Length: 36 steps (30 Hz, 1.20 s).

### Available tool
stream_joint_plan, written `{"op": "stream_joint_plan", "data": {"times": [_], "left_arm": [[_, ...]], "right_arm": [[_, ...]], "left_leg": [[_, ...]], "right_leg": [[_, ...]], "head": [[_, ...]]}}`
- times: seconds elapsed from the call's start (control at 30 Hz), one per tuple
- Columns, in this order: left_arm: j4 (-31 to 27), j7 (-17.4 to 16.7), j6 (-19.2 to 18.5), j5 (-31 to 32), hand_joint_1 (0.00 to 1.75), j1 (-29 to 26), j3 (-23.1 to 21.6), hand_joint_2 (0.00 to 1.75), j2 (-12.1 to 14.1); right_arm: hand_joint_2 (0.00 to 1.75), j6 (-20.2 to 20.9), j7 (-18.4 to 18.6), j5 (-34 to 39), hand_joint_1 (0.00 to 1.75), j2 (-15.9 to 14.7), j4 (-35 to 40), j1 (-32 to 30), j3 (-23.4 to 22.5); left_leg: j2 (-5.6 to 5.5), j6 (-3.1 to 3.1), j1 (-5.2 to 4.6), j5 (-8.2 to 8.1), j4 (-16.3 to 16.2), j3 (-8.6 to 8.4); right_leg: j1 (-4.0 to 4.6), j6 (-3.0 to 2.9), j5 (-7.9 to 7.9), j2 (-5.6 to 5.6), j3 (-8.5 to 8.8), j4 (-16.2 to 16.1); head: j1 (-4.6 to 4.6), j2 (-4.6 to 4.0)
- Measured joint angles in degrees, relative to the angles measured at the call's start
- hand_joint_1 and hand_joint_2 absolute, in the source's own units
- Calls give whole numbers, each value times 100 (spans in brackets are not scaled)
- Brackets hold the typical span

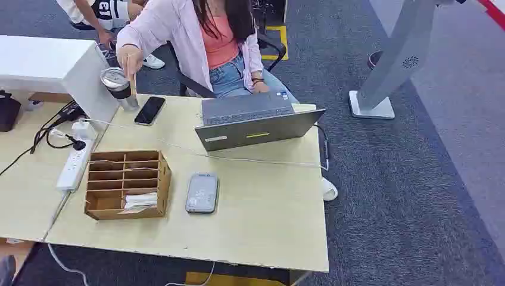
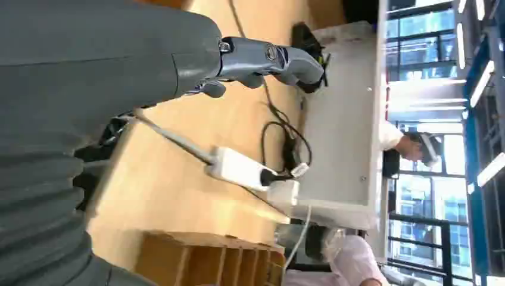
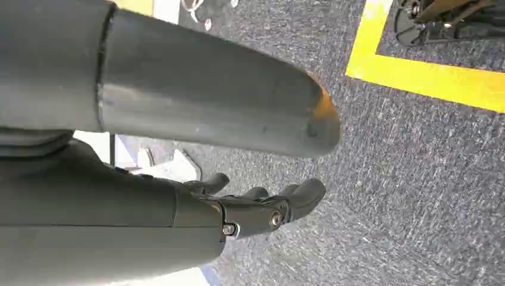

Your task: Pass the card to the sensor for recognition and then transmit it.

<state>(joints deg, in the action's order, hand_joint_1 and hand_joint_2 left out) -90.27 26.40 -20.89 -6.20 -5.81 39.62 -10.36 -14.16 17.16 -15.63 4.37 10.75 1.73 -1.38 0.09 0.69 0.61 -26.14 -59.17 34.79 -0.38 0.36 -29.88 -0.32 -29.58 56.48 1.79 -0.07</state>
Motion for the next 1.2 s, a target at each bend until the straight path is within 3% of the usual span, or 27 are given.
{"op": "stream_joint_plan", "data": {"times": [0.03,0.1,0.3,1.2], "left_arm": [[-4,-7,44,24,0,28,-26,175,15],[-2,-188,534,443,0,491,-489,175,240],[159,-400,1103,1190,0,1091,-1015,175,474],[2312,-1506,3033,4978,0,3725,-2980,175,1307]], "right_arm": [[0,4,0,-4,0,0,0,1,4],[0,100,11,-175,0,-15,-7,16,100],[0,192,11,-330,0,-26,-15,32,229],[0,520,-127,-964,0,-76,-37,97,540]], "left_leg": [[0,0,0,0,0,0],[3,0,1,5,0,-2],[4,0,1,5,-2,-1],[11,-2,2,11,-4,0]], "right_leg": [[0,0,0,0,0,0],[1,-9,7,3,0,2],[1,-11,9,4,-1,2],[1,-10,16,18,5,7]], "head": [[0,0],[-2,0],[0,0],[-2,0]]}}
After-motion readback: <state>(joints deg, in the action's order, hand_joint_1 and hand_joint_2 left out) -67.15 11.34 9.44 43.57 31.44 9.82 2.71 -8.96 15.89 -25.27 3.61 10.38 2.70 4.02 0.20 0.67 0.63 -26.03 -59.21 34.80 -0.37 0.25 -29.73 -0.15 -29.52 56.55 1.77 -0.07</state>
